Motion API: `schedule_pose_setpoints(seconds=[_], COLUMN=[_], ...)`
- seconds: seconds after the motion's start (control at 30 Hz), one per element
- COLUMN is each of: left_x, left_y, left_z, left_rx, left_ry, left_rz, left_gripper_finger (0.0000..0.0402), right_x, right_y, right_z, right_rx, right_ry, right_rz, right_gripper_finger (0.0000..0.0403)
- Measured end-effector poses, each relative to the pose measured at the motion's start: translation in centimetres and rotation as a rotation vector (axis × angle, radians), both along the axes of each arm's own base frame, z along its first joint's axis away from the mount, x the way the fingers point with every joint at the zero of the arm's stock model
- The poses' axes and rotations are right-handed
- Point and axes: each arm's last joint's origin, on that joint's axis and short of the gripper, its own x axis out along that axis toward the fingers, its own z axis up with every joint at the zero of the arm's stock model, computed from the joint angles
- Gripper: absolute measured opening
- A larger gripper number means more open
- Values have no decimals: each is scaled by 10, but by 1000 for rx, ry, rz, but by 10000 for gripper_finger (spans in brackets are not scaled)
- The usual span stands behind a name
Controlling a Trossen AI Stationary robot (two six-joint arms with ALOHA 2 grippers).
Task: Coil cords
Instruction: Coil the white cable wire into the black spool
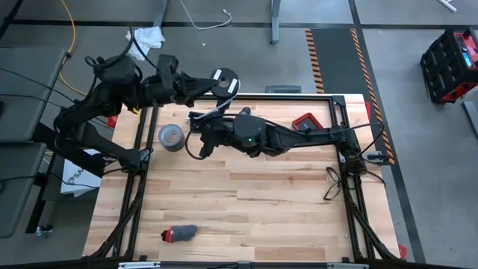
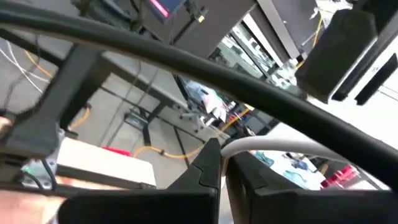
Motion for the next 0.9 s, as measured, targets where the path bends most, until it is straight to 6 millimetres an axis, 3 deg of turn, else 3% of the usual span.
schedule_pose_setpoints(seconds=[0.4, 0.57, 0.9], left_x=[-14, -6, 0], left_y=[19, 20, 23], left_z=[2, 0, 2], left_rx=[101, 60, 151], left_ry=[37, 21, 8], left_rz=[96, 59, 88], left_gripper_finger=[0, 0, 0], right_x=[-7, -5, -3], right_y=[22, 15, 9], right_z=[2, -1, -9], right_rx=[-8, 72, 335], right_ry=[33, 27, 12], right_rz=[21, 50, 196], right_gripper_finger=[0, 0, 2])
